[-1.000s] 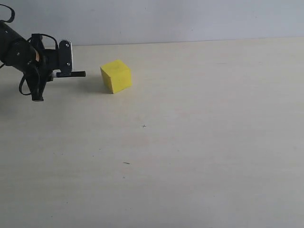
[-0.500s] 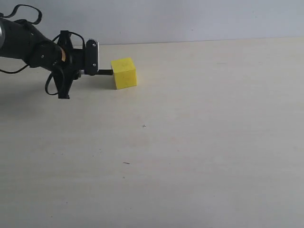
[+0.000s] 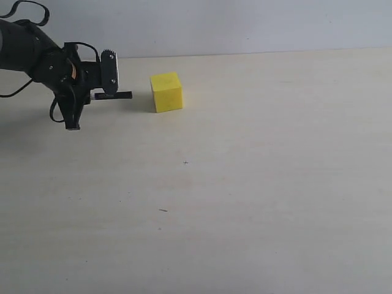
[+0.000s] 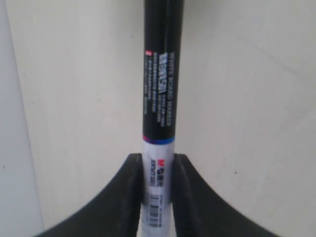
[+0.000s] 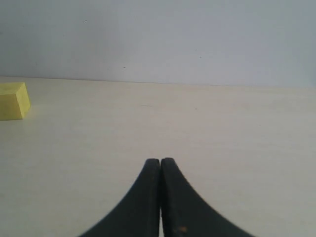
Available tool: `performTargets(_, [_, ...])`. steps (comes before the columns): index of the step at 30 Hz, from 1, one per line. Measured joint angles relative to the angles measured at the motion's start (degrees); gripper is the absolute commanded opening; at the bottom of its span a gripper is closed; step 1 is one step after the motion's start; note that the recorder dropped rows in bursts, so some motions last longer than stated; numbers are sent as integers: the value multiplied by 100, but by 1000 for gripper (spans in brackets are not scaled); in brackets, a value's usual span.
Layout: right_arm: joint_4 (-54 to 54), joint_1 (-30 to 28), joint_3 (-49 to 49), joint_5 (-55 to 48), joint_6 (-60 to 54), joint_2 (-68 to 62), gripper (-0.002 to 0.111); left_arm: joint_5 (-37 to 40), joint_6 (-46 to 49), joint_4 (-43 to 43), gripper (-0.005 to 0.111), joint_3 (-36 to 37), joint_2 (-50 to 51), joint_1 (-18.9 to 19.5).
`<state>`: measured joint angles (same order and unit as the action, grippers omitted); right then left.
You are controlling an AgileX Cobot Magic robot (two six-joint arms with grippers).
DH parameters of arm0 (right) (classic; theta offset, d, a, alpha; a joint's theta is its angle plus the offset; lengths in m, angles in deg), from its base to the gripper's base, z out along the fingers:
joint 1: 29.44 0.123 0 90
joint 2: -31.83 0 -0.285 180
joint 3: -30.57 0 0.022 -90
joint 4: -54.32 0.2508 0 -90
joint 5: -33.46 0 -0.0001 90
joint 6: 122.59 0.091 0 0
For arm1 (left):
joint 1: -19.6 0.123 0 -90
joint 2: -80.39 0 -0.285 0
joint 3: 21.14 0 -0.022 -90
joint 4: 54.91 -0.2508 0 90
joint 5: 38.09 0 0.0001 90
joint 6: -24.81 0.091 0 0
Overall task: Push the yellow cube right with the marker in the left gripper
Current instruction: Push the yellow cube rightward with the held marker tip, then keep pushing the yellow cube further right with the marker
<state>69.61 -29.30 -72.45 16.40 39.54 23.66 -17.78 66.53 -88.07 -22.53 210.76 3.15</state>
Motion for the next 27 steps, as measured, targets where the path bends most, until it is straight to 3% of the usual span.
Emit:
performTargets(6, [0, 0, 0, 0, 0, 0, 0, -354, -119, 0, 0, -137, 182, -182])
performTargets(16, [0, 0, 0, 0, 0, 0, 0, -446, -757, 0, 0, -1052, 645, -594])
performTargets(27, [0, 0, 0, 0, 0, 0, 0, 235, -817, 0, 0, -1078, 645, -378])
